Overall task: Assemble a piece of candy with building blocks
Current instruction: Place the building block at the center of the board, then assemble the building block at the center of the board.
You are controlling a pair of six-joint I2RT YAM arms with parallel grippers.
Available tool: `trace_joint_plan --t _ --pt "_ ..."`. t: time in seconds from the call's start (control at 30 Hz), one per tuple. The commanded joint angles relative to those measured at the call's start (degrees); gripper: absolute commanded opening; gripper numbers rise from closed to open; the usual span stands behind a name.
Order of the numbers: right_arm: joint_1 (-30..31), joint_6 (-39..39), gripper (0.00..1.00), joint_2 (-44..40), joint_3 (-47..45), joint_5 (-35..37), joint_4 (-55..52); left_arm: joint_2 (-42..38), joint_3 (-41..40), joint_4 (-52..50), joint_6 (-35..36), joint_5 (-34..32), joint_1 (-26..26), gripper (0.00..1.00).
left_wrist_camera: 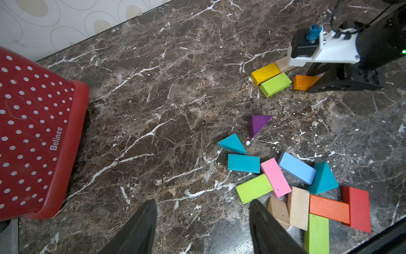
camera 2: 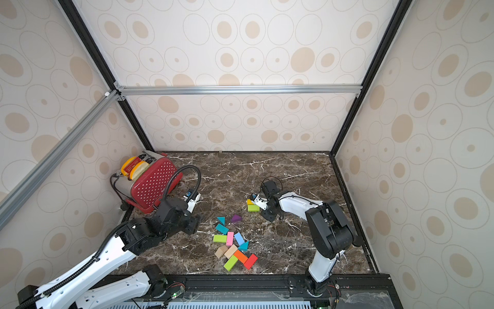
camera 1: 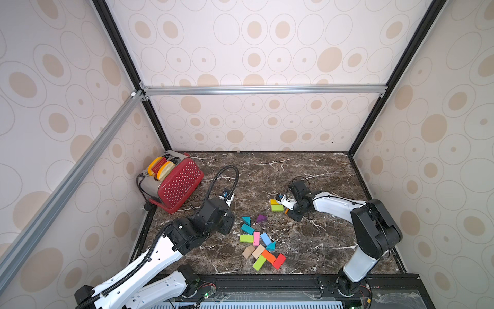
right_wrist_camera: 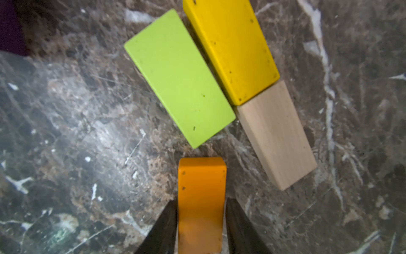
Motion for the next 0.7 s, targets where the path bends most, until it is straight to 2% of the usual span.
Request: trace_joint_plan --t 0.0,0.2,0.27,0.33,0.4,0.47,0.6,0.67 --pt "-0.5 -1.6 0.44 1.1 1.4 0.7 0.0 -0.1 0.1 -0.9 0.7 -0.1 0.3 0.68" --pt "-0.4 0.6 0.52 -2.0 0.4 5.0 0.8 -0.2 -0.1 -0.9 0.7 -0.2 0.3 0.68" --pt "-0.4 6.2 0.56 -6.1 0.0 5.5 -0.2 -0.3 -0.1 -1.0 0.7 -0.1 0.3 0.68" --pt "-0.4 14.0 0.6 -10.9 -1.9 3.0 -0.1 -0.5 0.0 -0.9 0.6 -0.1 0.4 0.69" --pt "-0.4 20.2 0.63 -16.0 -5.1 -0.1 0.8 -0.5 0.0 -0.8 0.7 -0.1 0.3 0.69" --pt "-0.4 26.3 0.67 -20.5 -10.4 -0.3 3.9 -0.5 -0.1 -0.8 0.8 0.1 0.3 0.69" --pt "-0.5 31.9 0.67 -22.5 -14.5 1.7 2.1 -0.3 0.0 -0.7 0.8 0.6 0.3 0.69" --pt "-1.1 32.7 0.62 -20.8 -14.4 1.4 1.5 -0.2 0.0 -0.7 0.8 0.8 0.3 0.69"
